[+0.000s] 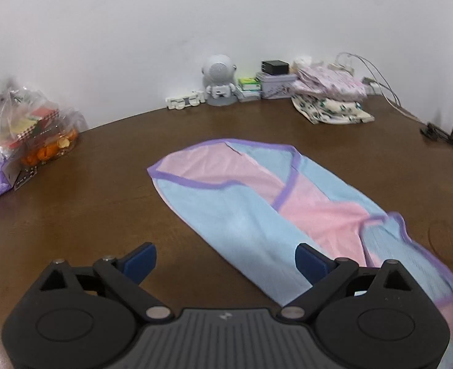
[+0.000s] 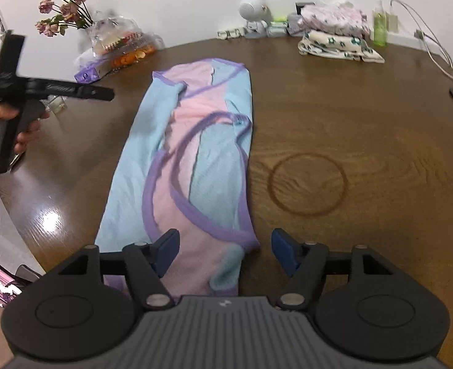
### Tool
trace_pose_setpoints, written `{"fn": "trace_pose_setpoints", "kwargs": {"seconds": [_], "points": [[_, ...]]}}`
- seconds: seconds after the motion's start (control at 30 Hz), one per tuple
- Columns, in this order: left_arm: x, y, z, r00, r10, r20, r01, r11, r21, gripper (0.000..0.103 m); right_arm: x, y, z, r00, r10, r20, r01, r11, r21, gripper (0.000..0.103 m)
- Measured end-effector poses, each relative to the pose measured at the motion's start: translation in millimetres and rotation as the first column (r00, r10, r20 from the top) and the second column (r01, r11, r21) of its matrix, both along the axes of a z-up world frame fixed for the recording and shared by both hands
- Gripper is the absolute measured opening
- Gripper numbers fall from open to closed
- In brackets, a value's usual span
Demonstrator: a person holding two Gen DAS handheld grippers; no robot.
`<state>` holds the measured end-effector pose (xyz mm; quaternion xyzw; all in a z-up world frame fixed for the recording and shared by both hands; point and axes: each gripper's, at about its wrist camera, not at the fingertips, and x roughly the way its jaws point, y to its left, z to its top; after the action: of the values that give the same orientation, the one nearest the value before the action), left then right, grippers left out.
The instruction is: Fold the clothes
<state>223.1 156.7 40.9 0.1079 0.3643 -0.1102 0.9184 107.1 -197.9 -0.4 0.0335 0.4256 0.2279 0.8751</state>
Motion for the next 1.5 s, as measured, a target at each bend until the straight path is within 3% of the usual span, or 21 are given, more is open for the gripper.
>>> {"fn": "trace_pose_setpoints", "kwargs": {"seconds": [0.17, 0.33, 0.7, 1.0, 1.03, 1.07, 1.1, 1.17, 1.3, 1.4, 1.5], "points": [[-19.7, -8.8, 0.8, 1.000, -0.014, 0.002, 0.014, 1.000, -0.001, 0.097, -6.8, -3.6, 1.4, 1.000, -0.004, 0.011, 0.004, 1.000, -0.008, 0.081], [-25.3, -16.4, -1.4, 1.000, -0.021, -0.004, 0.021, 1.000, 0.007, 0.097, -10.5, -8.0, -2.3, 1.000, -0.015, -0.001, 0.015, 1.000, 0.022, 0.101], [-27.1, -26.3, -2.7, 0.999, -0.030, -0.013, 0.030, 0.999, -0.011, 0.097, -9.5, -14.3, -9.9, 0.999, -0.034, -0.030, 0.037, 0.993, 0.116, 0.103], [-29.0, -35.1, -2.8, 0.999, -0.048, -0.019, 0.048, 0.999, -0.007, 0.097, -11.1, -10.9, -7.3, 0.999, -0.036, -0.004, 0.036, 0.996, 0.077, 0.102], [-28.2, -36.5, -2.4, 0.999, -0.050, -0.022, 0.050, 0.999, -0.010, 0.097, -10.9, -10.4, -6.8, 0.999, -0.039, 0.004, 0.038, 0.997, 0.069, 0.100], [-27.0, -38.0, -2.0, 0.998, -0.053, -0.026, 0.052, 0.999, -0.015, 0.097, -10.6, -9.9, -6.3, 0.999, -0.041, 0.012, 0.040, 0.997, 0.061, 0.089], [-25.2, -39.4, -1.1, 0.998, -0.057, -0.029, 0.057, 0.998, -0.022, 0.097, -9.4, -9.8, -6.5, 0.999, -0.042, 0.008, 0.041, 0.997, 0.059, 0.071], [-19.8, -42.9, 1.7, 0.997, -0.067, -0.036, 0.065, 0.997, -0.035, 0.097, -5.3, -10.1, -8.6, 0.999, -0.042, -0.019, 0.043, 0.997, 0.065, 0.050], [5.7, -62.1, 10.4, 0.996, -0.078, -0.042, 0.077, 0.997, -0.024, 0.095, -1.4, -5.6, -12.7, 0.999, -0.029, -0.033, 0.030, 0.998, 0.050, 0.046], [40.8, -86.1, 15.0, 0.994, -0.076, -0.078, 0.074, 0.997, -0.029, 0.093, 2.4, -1.8, -13.8, 0.999, -0.014, -0.035, 0.016, 0.999, 0.044, 0.026], [84.5, -119.8, 13.1, 0.988, -0.057, -0.146, 0.054, 0.998, -0.027, 0.084, 6.3, -0.3, -14.5, 0.999, 0.010, -0.037, -0.008, 0.999, 0.043, 0.023]]}}
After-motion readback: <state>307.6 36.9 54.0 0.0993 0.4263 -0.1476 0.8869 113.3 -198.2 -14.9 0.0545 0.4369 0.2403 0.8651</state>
